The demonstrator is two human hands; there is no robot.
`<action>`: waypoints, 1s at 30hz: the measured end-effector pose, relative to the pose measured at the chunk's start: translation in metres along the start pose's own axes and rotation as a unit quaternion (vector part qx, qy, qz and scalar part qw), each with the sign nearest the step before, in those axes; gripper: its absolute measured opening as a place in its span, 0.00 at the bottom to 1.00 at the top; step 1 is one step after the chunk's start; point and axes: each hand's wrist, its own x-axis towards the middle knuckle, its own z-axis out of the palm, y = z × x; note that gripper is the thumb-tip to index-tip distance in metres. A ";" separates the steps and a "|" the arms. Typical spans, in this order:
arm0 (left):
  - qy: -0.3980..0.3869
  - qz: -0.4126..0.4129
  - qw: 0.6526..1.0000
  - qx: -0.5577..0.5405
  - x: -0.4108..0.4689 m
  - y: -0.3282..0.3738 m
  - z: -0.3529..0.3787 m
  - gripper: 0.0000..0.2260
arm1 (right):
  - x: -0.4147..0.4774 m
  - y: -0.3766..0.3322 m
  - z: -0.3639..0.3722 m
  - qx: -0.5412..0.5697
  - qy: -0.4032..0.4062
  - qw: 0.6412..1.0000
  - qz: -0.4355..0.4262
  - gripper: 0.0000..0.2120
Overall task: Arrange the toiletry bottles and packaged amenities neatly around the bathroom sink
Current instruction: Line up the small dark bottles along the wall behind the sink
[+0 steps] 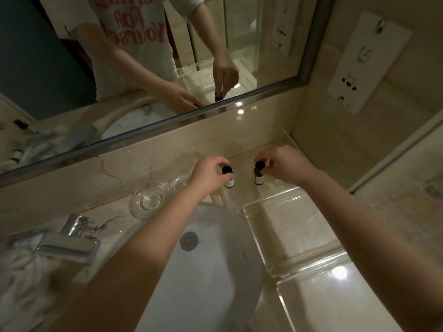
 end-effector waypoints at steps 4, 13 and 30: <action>-0.038 0.000 0.999 0.017 0.007 0.003 -0.004 0.11 | 0.000 -0.002 0.004 -0.017 0.012 1.000 0.009 0.10; -0.026 0.033 0.998 0.053 0.048 0.026 0.000 0.10 | 0.027 0.030 -0.014 0.079 0.037 0.994 0.072 0.10; -0.004 0.104 0.989 0.101 0.134 0.078 0.044 0.16 | 0.087 0.085 -0.033 0.055 0.097 0.987 0.117 0.09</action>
